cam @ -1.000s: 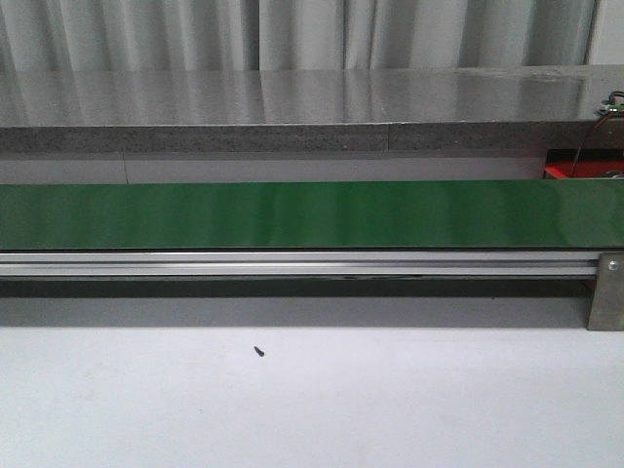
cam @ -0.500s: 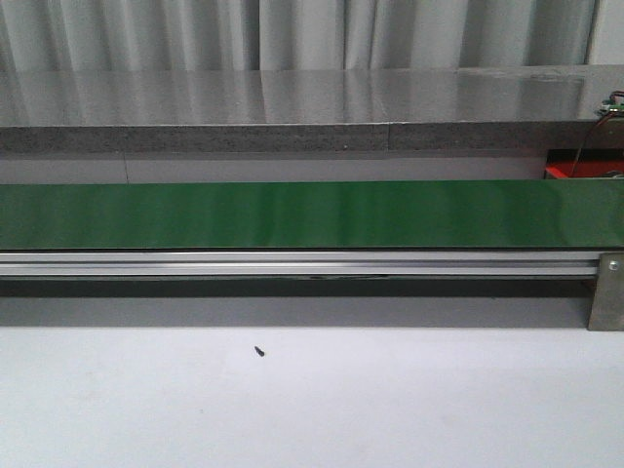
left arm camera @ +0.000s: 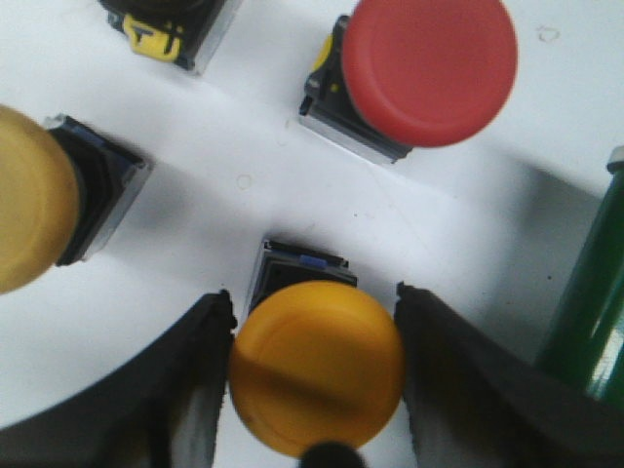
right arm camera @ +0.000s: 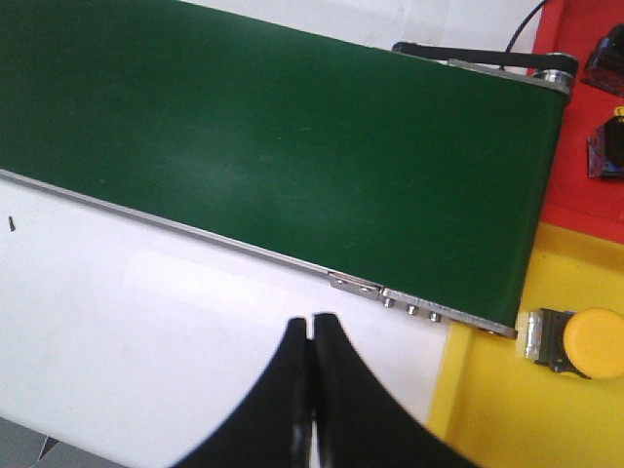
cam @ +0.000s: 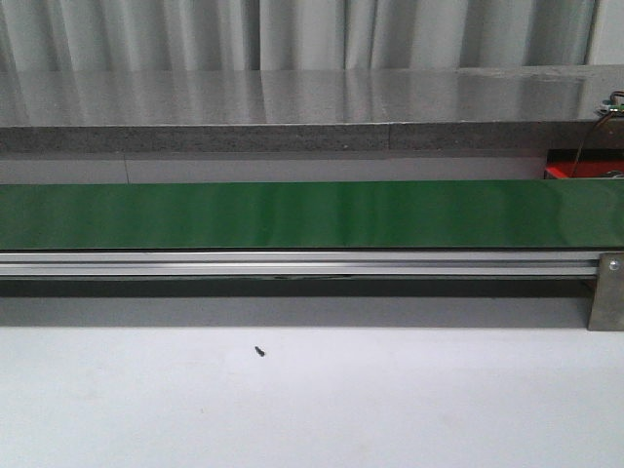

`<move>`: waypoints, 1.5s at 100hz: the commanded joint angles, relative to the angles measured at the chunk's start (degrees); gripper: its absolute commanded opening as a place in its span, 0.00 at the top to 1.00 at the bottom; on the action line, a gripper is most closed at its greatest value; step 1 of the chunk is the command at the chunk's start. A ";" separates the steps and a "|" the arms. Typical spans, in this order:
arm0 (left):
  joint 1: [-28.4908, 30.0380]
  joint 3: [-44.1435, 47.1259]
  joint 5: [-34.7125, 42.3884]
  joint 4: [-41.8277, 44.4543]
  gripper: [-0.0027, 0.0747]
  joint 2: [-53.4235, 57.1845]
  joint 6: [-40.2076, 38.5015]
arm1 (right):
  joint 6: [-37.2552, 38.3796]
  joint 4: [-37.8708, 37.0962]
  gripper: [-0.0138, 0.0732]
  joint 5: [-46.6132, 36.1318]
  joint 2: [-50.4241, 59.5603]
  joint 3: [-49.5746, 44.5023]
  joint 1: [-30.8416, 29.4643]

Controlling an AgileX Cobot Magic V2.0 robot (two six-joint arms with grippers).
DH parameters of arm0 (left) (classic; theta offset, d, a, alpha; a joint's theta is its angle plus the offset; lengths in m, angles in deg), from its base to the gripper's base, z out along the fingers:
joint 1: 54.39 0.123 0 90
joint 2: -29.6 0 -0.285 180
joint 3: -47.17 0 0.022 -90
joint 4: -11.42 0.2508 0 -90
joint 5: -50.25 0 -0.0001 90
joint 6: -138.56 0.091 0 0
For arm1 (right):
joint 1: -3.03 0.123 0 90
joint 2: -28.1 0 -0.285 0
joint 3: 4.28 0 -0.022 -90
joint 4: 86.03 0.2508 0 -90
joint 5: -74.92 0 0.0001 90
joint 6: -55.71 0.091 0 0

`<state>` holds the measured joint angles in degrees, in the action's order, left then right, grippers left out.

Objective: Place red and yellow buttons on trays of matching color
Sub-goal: 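Carry the yellow button over the green belt with the left gripper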

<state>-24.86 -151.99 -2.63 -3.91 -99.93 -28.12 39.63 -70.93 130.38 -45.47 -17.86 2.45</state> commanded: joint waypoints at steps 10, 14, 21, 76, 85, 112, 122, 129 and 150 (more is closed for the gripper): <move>0.29 -1.74 0.32 -1.16 0.66 3.08 -0.53 | -0.11 0.29 0.92 -2.15 1.42 1.42 0.10; 0.29 -1.74 0.16 -1.16 0.70 3.08 -0.53 | -0.11 0.29 0.92 -2.15 1.42 1.42 0.10; 0.29 -1.74 -0.09 -1.16 0.75 3.20 -0.53 | -0.11 0.29 0.92 -2.15 1.42 1.42 0.10; -0.74 -9.66 -11.03 -4.09 0.79 11.77 -0.53 | -0.11 0.29 0.92 -2.15 1.42 1.42 0.10; -1.67 -9.66 -11.81 -4.09 0.79 13.99 -0.53 | -0.11 0.29 0.92 -2.15 1.42 1.42 0.10; -6.00 -7.52 -13.09 -4.09 0.79 16.19 -0.53 | -0.11 0.29 0.92 -2.15 1.42 1.42 0.10; -7.40 -5.83 -12.09 -4.09 0.79 16.19 -0.53 | -0.11 0.29 0.92 -2.15 1.42 1.42 0.10; -8.40 -4.51 -11.19 -4.09 0.79 16.19 -0.53 | -0.11 0.29 0.92 -2.15 1.42 1.42 0.10; -10.46 0.43 -6.75 -3.98 0.79 16.19 -0.53 | -0.11 0.29 0.92 -2.15 1.42 1.42 0.10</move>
<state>-34.56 -151.31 -12.83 -6.34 -87.03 -28.12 39.63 -70.93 130.38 -45.47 -17.86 2.45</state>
